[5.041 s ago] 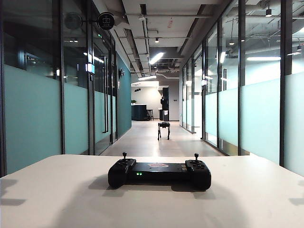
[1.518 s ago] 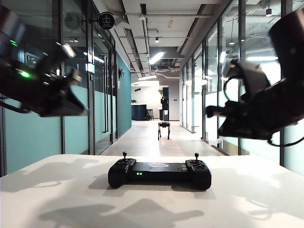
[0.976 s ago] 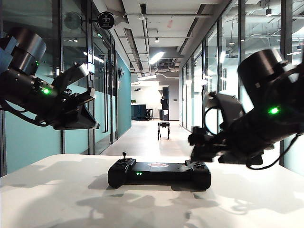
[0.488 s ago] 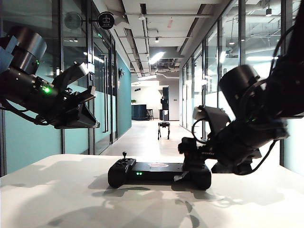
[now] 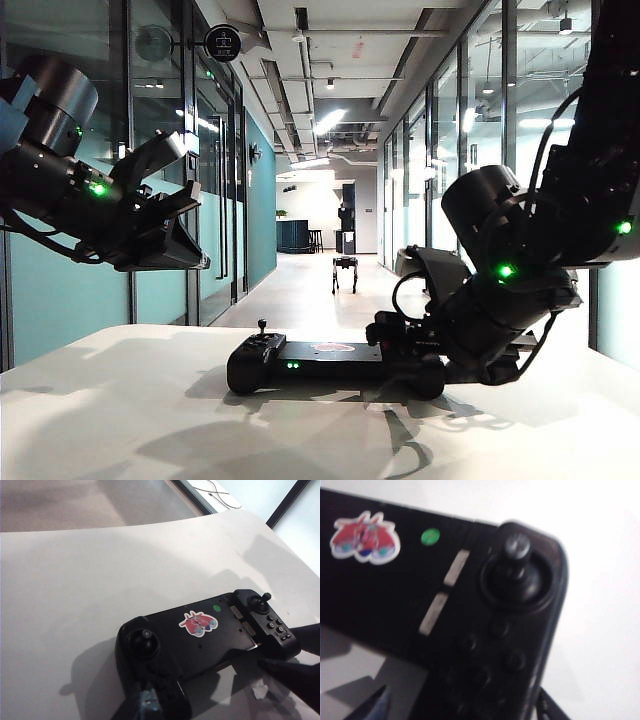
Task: Push the left joystick on the remote control sitting on the white table backward to make the robot dog back up in a straight line until it returns close to you.
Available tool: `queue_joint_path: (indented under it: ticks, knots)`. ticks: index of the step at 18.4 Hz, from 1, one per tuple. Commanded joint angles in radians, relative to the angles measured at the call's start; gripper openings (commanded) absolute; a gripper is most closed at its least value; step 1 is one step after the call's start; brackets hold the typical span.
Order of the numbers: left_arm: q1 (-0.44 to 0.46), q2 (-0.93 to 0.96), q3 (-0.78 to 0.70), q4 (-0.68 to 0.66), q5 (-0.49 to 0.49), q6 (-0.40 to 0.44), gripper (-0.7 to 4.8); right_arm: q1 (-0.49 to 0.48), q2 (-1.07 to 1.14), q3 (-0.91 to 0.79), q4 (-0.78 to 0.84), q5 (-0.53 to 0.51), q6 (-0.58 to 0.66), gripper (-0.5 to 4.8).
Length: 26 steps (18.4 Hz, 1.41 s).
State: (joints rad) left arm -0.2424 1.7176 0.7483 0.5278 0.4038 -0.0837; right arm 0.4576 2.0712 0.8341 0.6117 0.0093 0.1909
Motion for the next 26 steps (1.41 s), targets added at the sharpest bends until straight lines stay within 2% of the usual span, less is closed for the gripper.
queue_joint_path:
  ticks: [1,5,8,13,15,17,18,24,25,26]
  knots:
    - [0.001,-0.003,0.004,0.013,0.003,-0.003,-0.05,0.002,-0.003,0.004,0.020,-0.001,-0.008,2.79]
    - [0.001,-0.003,0.004,0.012,0.003,-0.003,-0.05,0.002,-0.003,0.004,0.020,0.005,-0.008,2.62]
    - [0.001,-0.003,0.004,0.012,0.004,-0.003,-0.05,0.002,-0.003,0.004,0.025,0.053,-0.007,2.58]
    - [0.001,-0.003,0.005,0.010,0.003,-0.003,-0.05,0.002,-0.003,0.003,0.046,0.086,-0.006,2.06]
    - [0.001,0.009,0.011,0.005,0.004,-0.004,-0.05,0.002,-0.003,0.003,0.045,0.076,-0.013,2.10]
    - [0.001,0.013,0.011,0.002,0.005,-0.005,-0.05,0.002,-0.003,0.003,0.042,0.034,-0.076,2.54]
    - [0.001,0.013,0.011,0.002,0.005,-0.004,-0.05,0.002,-0.003,0.003,0.043,0.032,-0.104,2.57]
    - [0.001,0.013,0.011,0.002,0.005,-0.004,-0.05,0.002,-0.003,0.003,0.044,0.014,-0.143,2.55]
    - [0.001,0.013,0.011,0.002,0.005,-0.004,-0.05,0.002,-0.003,0.003,0.045,0.014,-0.143,2.49]
    - [0.001,0.013,0.011,0.002,0.005,-0.004,-0.05,0.002,-0.003,0.003,0.044,0.014,-0.143,2.14]
